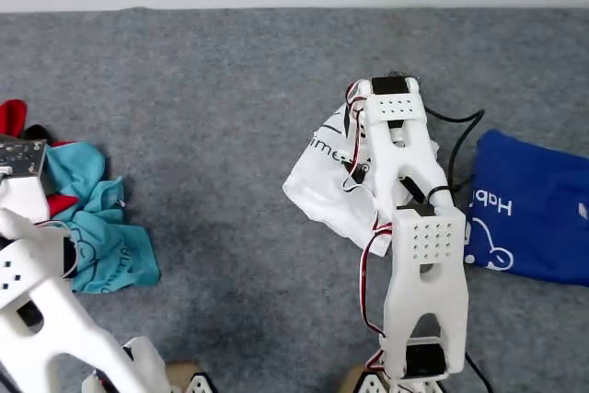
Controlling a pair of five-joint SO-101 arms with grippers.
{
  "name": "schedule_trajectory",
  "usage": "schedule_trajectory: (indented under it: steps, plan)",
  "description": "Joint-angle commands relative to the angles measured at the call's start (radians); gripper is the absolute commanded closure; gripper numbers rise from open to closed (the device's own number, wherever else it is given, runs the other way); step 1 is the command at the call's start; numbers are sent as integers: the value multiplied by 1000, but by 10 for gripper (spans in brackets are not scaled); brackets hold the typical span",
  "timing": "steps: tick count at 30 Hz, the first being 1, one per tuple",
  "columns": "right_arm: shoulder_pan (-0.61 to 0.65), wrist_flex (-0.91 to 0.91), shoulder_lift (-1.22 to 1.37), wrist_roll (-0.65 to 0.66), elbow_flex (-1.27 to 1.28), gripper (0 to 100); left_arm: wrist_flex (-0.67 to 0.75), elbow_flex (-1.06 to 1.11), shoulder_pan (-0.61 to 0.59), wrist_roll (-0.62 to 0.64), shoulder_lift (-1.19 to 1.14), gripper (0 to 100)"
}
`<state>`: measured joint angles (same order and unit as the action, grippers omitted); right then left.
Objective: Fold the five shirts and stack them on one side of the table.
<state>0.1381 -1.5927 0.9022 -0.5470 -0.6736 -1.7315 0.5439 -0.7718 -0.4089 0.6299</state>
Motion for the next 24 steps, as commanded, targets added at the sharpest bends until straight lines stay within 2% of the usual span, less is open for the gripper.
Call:
schedule_trajectory:
  steps: [1,5,7,12,14,19,24]
  plan:
    - [-13,-2,41,-3,-15,723,9,-5,0,6,21,994]
    - [-15,7,38,137,-17,936,9,-5,0,6,21,994]
    - [-13,-1,30,210,-18,995,9,-5,0,6,21,994]
    - [-24,-153,30,269,-126,987,9,-5,0,6,21,994]
    - [-27,-208,30,348,-186,988,8,-5,0,6,21,994]
    - [-64,-205,-53,585,-163,989,8,-5,0,6,21,994]
    - [-113,-205,-245,712,-31,989,8,-5,3,6,21,994]
